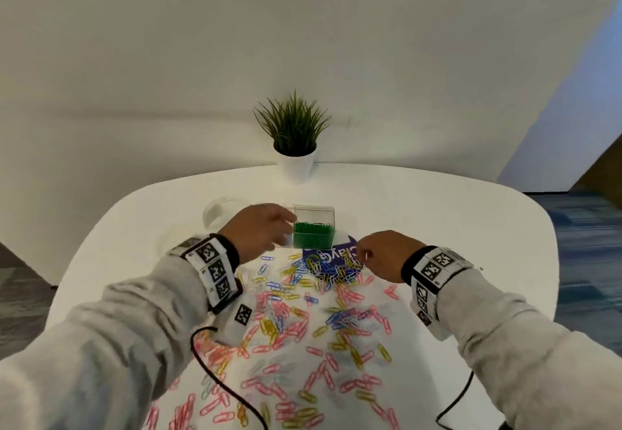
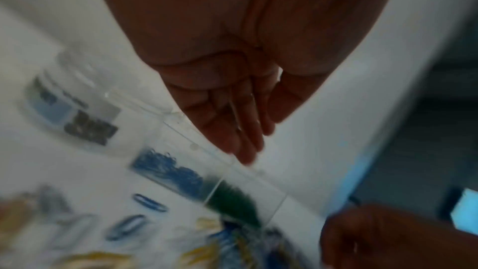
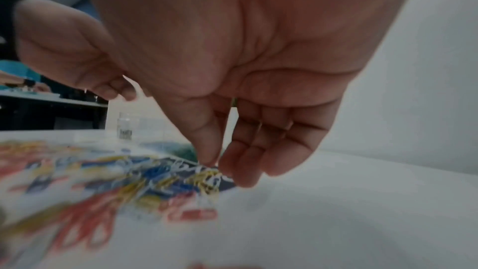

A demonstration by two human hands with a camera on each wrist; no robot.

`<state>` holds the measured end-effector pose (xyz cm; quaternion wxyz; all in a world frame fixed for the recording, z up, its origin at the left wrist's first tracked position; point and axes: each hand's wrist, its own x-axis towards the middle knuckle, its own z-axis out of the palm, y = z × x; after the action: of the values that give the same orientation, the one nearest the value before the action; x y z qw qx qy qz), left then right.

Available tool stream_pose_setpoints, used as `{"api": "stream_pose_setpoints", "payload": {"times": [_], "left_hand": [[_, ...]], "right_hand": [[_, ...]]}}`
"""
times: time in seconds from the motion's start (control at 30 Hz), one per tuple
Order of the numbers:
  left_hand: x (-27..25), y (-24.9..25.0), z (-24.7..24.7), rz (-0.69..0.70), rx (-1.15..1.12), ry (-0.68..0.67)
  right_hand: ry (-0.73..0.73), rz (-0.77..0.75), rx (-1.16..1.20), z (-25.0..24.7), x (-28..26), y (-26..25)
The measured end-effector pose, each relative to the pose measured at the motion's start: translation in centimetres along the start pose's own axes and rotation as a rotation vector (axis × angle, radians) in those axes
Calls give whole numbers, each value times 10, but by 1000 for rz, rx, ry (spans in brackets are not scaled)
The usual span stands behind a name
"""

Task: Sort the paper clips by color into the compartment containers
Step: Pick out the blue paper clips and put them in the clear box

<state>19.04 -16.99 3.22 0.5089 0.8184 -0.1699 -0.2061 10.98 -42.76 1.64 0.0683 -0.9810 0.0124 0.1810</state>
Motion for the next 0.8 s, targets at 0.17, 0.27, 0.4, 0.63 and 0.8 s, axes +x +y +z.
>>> {"api": "stream_pose_setpoints", "payload": {"times": [0.17,0.27,0.4,0.63,0.8], "left_hand": [[-31,-39,29,226,942,-323],[-30,-51,36,244,1013,-327],[-25,-40,47,240,1000,-243],[-13,-37,69,268,1044,-193],[-14,-45,66,251,1022,-104]], "right_hand": [[-33,-55,68,20,-14,1],[30,-39,90,29,-10,3],[134,-3,144,41,-7,8],[153,-97,188,43,-2,6],[170,-90,169,47,0,7]]}}
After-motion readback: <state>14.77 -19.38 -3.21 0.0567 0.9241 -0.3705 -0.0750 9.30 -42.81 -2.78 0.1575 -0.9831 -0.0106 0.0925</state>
